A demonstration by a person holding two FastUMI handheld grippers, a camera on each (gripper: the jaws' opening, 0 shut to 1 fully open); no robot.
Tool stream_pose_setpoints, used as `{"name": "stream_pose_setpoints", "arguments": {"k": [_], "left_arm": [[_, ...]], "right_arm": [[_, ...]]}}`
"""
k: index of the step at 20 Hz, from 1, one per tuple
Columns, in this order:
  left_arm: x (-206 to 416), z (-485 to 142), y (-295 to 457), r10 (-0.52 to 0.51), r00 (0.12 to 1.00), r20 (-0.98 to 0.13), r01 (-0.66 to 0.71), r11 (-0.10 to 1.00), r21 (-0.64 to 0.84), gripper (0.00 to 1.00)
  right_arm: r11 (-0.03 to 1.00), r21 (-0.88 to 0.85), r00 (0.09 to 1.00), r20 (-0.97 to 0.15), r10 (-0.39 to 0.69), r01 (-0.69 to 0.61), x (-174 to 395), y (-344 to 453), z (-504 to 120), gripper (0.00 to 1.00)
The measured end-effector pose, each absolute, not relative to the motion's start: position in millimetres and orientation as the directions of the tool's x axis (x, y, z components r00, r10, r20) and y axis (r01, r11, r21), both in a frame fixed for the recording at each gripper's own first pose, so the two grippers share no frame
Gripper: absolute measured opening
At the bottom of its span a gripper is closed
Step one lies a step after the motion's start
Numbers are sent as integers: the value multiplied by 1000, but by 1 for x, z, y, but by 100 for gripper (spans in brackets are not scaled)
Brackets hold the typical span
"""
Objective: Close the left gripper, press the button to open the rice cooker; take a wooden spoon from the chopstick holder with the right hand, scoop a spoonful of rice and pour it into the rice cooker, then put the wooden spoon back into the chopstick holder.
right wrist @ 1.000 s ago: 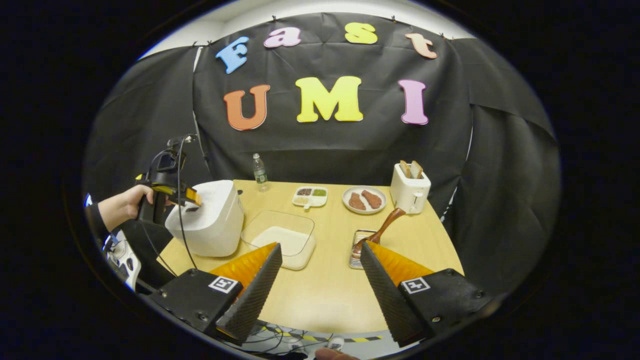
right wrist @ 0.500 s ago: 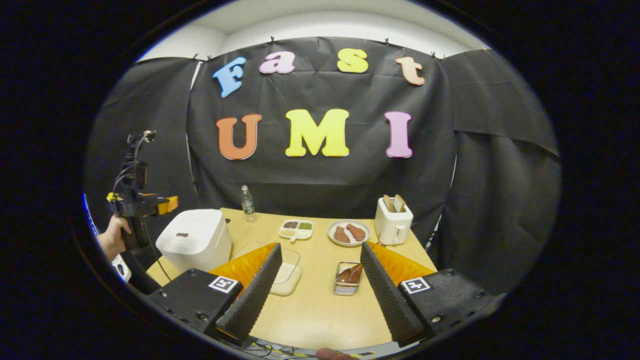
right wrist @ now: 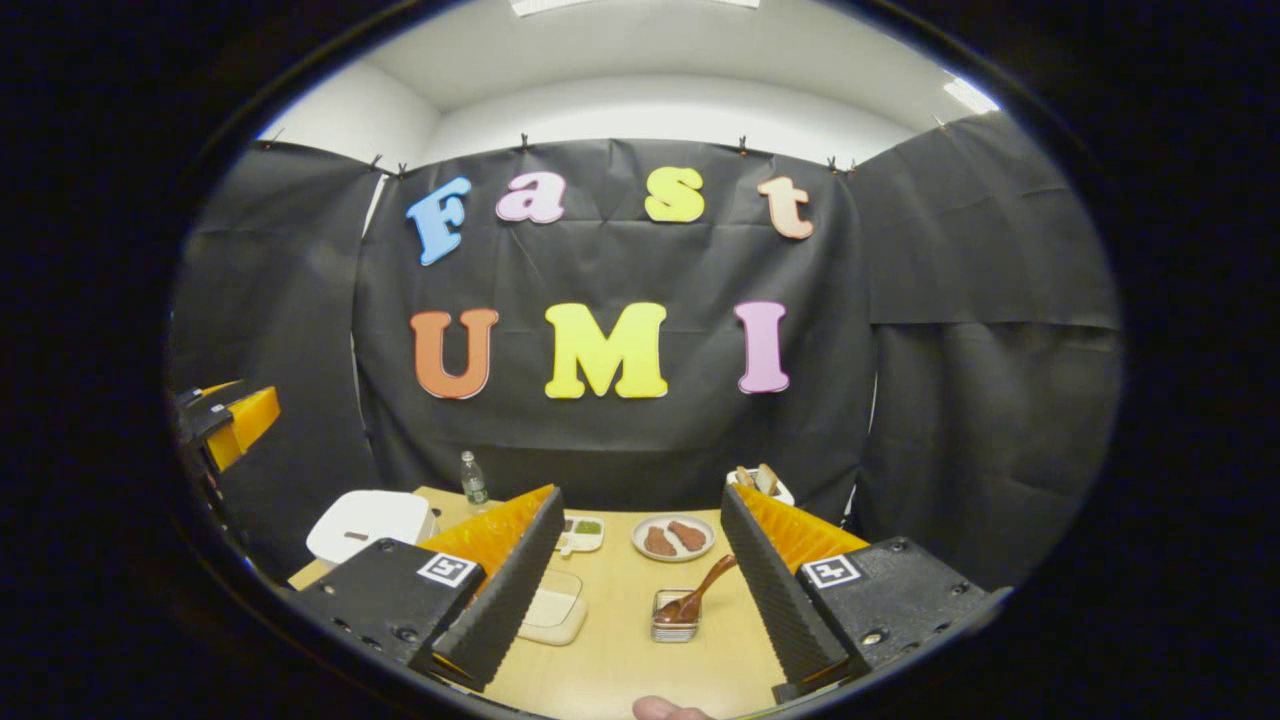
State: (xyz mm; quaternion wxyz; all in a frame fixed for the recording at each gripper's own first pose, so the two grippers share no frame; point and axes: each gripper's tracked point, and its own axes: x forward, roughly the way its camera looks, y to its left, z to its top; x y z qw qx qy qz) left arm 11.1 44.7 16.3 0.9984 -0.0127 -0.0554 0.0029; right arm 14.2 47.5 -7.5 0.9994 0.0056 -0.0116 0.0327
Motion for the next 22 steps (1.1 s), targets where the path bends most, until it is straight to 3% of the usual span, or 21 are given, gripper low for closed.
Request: {"name": "stream_pose_setpoints", "arguments": {"k": [4, 5, 7, 22], "left_arm": [[-7, 18, 34, -33, 993, 110, 35, 999, -17, 95], [-7, 16, 31, -39, 994, 104, 41, 999, -17, 90], [-10, 15, 30, -41, 995, 87, 43, 999, -19, 95], [-15, 13, 25, -45, 998, 38, 45, 999, -11, 95]], "right_arm": [[998, 11, 997, 39, 64, -64, 8, 48, -1, 100], [998, 8, 998, 34, 61, -62, 7, 48, -1, 100], [998, 14, 997, 29, 65, -66, 4, 49, -2, 100], [998, 13, 996, 67, 54, -55, -12, 38, 15, 100]]}}
